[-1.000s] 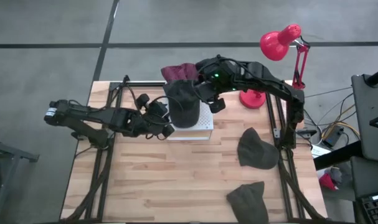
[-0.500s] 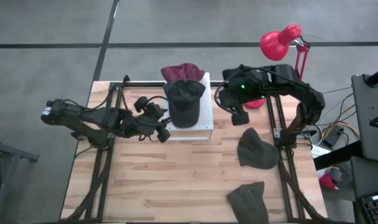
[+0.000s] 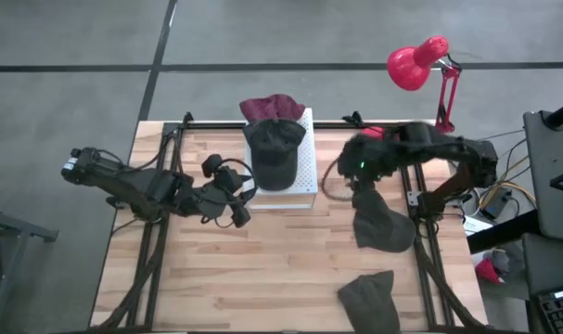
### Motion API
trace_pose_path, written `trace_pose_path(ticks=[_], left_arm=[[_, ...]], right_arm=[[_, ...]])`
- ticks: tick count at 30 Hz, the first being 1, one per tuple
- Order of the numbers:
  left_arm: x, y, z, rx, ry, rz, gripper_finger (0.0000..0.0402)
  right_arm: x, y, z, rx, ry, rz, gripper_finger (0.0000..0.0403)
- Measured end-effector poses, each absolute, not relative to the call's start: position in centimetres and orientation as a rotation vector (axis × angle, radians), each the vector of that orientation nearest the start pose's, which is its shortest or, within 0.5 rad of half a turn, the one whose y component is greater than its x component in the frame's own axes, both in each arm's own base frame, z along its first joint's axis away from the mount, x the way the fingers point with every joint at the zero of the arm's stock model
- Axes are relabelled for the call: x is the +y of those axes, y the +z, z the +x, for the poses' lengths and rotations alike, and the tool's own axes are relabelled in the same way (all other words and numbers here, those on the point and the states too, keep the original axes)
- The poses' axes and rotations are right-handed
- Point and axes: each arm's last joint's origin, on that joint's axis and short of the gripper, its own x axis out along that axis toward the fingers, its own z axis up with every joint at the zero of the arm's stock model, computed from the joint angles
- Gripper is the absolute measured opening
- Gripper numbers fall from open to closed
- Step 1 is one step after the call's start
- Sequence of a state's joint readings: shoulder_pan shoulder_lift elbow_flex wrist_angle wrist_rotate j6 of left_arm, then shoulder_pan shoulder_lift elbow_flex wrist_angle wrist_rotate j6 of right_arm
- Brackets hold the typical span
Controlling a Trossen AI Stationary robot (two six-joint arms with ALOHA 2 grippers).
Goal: Pick & Place hat
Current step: Stack the bottom black cap on the black cap on the shelf
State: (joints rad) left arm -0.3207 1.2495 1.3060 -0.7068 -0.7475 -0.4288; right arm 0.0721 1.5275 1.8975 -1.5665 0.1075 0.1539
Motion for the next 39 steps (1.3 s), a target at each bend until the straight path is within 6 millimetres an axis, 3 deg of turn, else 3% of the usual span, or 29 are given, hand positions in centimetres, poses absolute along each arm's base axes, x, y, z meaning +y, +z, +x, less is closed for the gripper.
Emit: trace_pose_path(ticks=[3, 10, 20, 30, 39], left_arm=[[-6.2, 37.4, 24.2, 0.46, 0.511, -0.081, 0.0152], [-6.7, 37.3, 24.1, 0.464, 0.478, -0.096, 0.0152], [-7.1, 37.3, 24.0, 0.46, 0.463, -0.122, 0.0152], [-7.1, 37.3, 24.0, 0.456, 0.46, -0.135, 0.0152], [-7.1, 37.3, 24.0, 0.454, 0.46, -0.135, 0.0152]], right_arm=[[2.7, 39.3, 24.1, 1.276, -0.092, 0.063, 0.0122], [6.5, 32.4, 21.9, 1.427, 0.237, 0.316, 0.0107], [10.5, 23.7, 20.8, 1.421, 0.27, 0.481, 0.0088], [13.2, 18.2, 20.1, 1.507, 0.385, 0.58, 0.0096], [13.6, 14.3, 20.8, 1.557, 0.328, 0.533, 0.0116]])
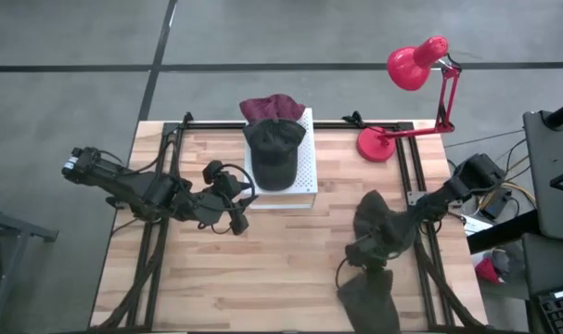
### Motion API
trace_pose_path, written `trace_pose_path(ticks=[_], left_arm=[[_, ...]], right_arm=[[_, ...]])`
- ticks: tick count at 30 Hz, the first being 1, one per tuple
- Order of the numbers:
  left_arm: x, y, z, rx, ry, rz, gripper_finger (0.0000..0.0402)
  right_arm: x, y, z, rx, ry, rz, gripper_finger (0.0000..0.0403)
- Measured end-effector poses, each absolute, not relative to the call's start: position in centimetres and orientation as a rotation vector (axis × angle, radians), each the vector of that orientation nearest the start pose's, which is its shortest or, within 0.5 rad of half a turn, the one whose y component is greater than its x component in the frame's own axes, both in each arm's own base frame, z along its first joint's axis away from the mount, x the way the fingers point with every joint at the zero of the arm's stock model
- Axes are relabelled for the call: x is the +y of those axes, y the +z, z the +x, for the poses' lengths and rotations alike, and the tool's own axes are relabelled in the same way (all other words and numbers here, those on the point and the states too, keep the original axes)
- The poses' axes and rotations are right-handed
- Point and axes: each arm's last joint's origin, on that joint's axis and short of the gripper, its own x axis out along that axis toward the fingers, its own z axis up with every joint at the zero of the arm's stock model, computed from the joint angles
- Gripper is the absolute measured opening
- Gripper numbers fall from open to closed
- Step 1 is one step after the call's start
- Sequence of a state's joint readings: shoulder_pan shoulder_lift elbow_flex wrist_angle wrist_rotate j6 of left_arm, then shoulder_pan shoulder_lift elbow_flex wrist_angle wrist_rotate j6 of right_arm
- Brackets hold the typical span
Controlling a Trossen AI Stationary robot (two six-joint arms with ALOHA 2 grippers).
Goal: Pick & Place hat
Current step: Stack the bottom black cap on the black cap on the shelf
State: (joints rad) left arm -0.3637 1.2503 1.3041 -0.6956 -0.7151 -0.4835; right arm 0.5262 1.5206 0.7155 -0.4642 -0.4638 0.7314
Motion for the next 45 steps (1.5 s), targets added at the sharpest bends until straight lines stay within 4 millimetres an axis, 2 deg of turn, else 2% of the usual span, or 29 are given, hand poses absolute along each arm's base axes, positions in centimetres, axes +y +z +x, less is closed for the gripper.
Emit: trace_pose_path(ticks=[6, 9, 14, 18, 27, 37, 45], left_arm=[[-7.1, 37.3, 24.0, 0.454, 0.46, -0.135, 0.0152], [-7.1, 37.3, 24.0, 0.455, 0.459, -0.135, 0.0152], [-7.1, 37.3, 24.1, 0.457, 0.46, -0.134, 0.0152], [-7.2, 37.1, 24.2, 0.463, 0.459, -0.131, 0.0152], [-7.5, 36.5, 24.8, 0.49, 0.445, -0.134, 0.0152], [-7.6, 36.6, 25.0, 0.477, 0.4, -0.184, 0.0152], [-8.0, 36.8, 25.5, 0.445, 0.322, -0.217, 0.0152]], right_arm=[[13.7, 11.7, 21.1, 1.631, 0.28, 0.477, 0.0121], [13.8, 11.2, 21.3, 1.647, 0.313, 0.461, 0.0101], [14.1, 11.6, 21.7, 1.607, 0.39, 0.439, 0.0023], [14.2, 12.8, 22.1, 1.549, 0.393, 0.422, 0.0012], [14.7, 18.2, 24.1, 1.312, 0.418, 0.388, 0.0009], [13.1, 26.1, 27.0, 1.122, 0.334, 0.161, 0.0009], [11.9, 31.3, 28.5, 0.968, 0.332, 0.051, 0.0008]])
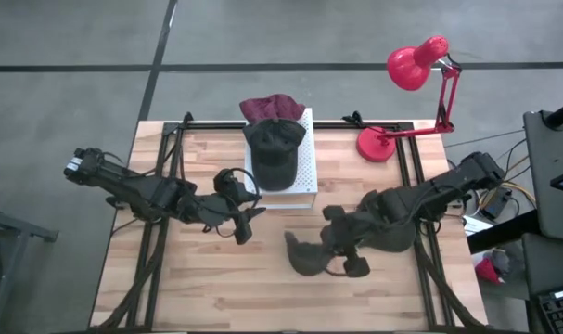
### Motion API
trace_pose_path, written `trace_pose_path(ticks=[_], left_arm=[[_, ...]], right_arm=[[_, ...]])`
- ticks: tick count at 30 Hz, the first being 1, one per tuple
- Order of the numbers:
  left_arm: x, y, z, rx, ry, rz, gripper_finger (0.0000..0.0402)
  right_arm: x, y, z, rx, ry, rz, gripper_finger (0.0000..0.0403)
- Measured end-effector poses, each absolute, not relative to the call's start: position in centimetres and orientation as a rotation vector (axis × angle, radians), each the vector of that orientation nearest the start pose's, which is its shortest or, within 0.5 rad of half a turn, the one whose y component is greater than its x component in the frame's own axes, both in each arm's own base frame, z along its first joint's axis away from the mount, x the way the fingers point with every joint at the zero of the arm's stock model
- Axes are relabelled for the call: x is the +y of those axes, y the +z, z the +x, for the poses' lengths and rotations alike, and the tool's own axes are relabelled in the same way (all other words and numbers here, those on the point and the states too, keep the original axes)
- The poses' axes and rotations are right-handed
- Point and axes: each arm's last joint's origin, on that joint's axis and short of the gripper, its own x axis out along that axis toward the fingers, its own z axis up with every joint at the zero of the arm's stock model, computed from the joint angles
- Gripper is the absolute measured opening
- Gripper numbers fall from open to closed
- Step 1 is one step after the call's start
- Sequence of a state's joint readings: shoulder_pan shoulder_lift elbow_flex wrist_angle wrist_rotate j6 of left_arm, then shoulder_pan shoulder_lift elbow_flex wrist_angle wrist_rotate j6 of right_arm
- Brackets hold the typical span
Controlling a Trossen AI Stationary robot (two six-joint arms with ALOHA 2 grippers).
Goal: Pick & Place hat
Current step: Stack the bottom black cap on the black cap on the shelf
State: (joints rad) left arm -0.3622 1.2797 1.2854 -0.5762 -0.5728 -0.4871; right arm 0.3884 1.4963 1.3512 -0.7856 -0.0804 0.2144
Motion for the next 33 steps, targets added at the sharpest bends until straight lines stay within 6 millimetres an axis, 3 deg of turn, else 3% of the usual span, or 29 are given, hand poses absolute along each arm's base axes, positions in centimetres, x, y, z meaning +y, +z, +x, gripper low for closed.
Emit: trace_pose_path(ticks=[12, 16, 21, 33], left_arm=[[-8.3, 37.6, 26.2, 0.341, 0.236, -0.202, 0.0152], [-8.7, 37.9, 26.4, 0.326, 0.119, -0.165, 0.0152], [-9.2, 38.5, 26.8, 0.252, -0.036, -0.149, 0.0152], [-8.9, 38.6, 26.9, 0.241, -0.047, -0.139, 0.0152]], right_arm=[[10.4, 37.9, 29.6, 0.716, 0.302, -0.1, 0.0008], [10.3, 39.5, 29.5, 0.661, 0.3, -0.139, 0.0008], [10.1, 40.3, 29.3, 0.649, 0.282, -0.165, 0.0008], [9.8, 40.2, 29.2, 0.667, 0.253, -0.178, 0.0008]])
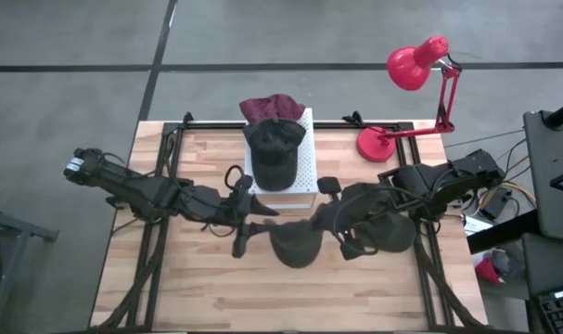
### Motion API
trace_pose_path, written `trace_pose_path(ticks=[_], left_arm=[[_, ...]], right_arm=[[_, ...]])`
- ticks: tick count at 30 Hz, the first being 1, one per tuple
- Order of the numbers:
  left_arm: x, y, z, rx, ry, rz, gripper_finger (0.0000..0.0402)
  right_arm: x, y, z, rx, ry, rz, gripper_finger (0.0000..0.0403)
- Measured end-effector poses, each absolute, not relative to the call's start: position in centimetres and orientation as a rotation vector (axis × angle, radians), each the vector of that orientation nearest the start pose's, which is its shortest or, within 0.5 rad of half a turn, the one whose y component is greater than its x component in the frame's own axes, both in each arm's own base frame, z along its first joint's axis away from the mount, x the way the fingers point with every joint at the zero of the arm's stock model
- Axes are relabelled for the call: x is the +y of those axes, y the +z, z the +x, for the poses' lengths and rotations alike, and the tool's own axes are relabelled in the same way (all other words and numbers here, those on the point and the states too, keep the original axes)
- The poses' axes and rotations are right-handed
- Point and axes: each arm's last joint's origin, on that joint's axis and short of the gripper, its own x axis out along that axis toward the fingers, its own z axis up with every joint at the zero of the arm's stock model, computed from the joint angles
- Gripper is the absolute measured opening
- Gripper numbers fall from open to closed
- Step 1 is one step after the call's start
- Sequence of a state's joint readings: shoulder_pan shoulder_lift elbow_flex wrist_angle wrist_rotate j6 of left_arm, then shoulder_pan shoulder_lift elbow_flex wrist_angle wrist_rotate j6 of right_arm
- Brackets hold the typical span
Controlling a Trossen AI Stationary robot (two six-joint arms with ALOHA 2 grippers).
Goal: Pick & Place hat
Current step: Stack the bottom black cap on the black cap on the shelf
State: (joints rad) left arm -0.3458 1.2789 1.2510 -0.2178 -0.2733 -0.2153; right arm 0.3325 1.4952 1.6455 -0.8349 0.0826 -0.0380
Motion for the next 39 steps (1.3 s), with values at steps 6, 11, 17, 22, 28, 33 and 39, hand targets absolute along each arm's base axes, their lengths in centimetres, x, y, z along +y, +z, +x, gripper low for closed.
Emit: trace_pose_path(ticks=[6, 11, 17, 22, 28, 33, 39], left_arm=[[-8.6, 38.9, 27.4, 0.188, -0.076, -0.164, 0.0152], [-8.7, 37.9, 28.6, 0.219, -0.098, -0.174, 0.0152], [-8.1, 36.9, 29.8, 0.254, -0.073, -0.202, 0.0152], [-7.7, 37.0, 29.9, 0.242, -0.06, -0.215, 0.0152], [-7.8, 37.1, 29.9, 0.232, -0.084, -0.213, 0.0144], [-7.9, 37.0, 29.9, 0.242, -0.123, -0.212, 0.0081], [-7.8, 37.0, 29.9, 0.242, -0.123, -0.192, 0.0008]], right_arm=[[9.8, 40.3, 29.2, 0.659, 0.256, -0.194, 0.0008], [9.5, 40.3, 29.4, 0.654, 0.241, -0.196, 0.0008], [9.5, 40.3, 29.4, 0.652, 0.228, -0.203, 0.0008], [9.5, 40.3, 29.4, 0.651, 0.227, -0.204, 0.0008], [9.5, 40.3, 29.4, 0.651, 0.23, -0.214, 0.0008], [9.5, 40.3, 29.4, 0.649, 0.235, -0.226, 0.0008], [9.5, 40.0, 29.4, 0.662, 0.23, -0.213, 0.0029]])
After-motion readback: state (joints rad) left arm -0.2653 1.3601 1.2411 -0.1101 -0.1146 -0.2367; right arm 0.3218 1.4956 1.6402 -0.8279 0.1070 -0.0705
